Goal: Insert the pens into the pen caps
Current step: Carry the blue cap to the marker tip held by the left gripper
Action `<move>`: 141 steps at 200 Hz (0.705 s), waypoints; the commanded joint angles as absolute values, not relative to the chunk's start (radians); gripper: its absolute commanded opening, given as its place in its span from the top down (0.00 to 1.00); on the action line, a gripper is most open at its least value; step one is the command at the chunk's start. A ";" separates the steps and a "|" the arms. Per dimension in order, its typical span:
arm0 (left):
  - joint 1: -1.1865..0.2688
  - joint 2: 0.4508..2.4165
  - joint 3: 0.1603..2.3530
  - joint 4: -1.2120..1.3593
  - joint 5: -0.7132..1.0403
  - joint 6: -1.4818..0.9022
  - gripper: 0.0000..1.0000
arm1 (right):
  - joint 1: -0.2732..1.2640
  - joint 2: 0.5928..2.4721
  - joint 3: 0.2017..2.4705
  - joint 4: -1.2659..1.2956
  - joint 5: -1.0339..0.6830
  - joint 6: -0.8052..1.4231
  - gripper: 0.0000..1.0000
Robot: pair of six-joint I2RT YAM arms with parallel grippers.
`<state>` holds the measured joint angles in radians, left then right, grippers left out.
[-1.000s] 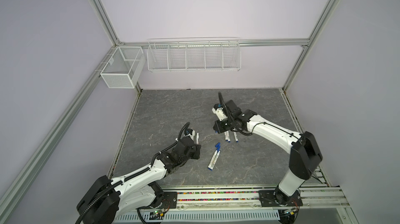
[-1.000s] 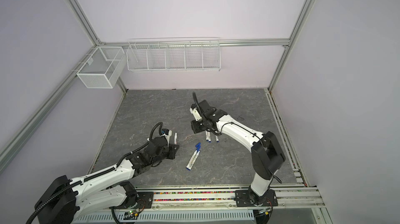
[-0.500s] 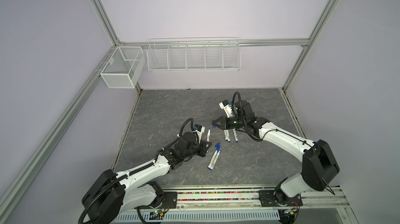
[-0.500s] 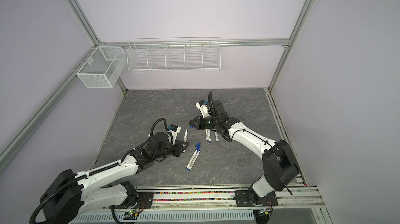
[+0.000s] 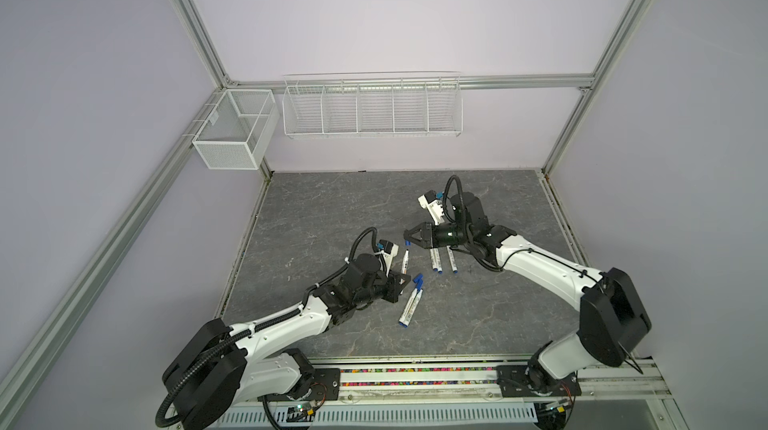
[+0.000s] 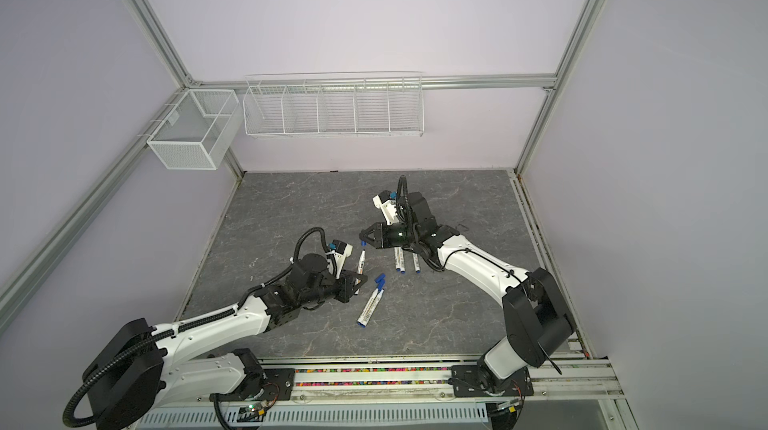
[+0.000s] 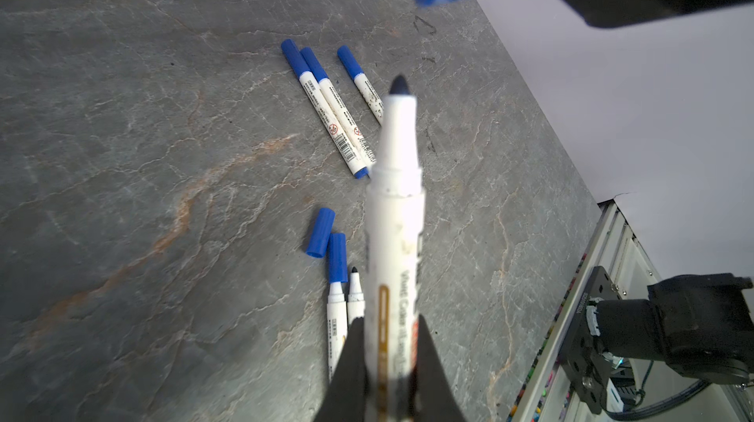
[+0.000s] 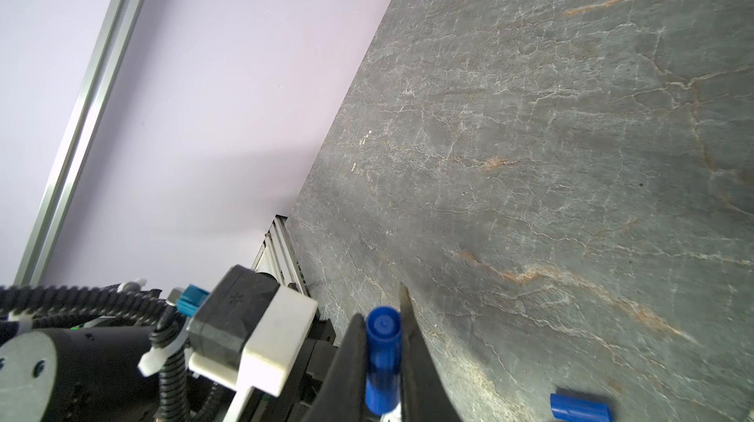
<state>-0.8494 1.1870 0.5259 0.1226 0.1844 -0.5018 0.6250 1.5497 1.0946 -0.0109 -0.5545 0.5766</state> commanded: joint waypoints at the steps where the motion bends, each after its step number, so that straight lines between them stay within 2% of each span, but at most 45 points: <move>1: -0.853 1.183 0.556 0.144 0.192 -0.484 1.00 | 0.635 1.565 1.092 -0.030 -0.552 0.558 0.84; 141: -0.853 1.179 0.543 0.150 0.187 -0.486 1.00 | 0.671 1.553 1.112 -0.137 -0.493 0.469 0.84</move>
<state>-0.8494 1.1870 0.5259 0.1215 0.1841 -0.4992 0.6708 1.5581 1.0958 -0.0929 -0.5220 0.4980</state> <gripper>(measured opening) 0.122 0.163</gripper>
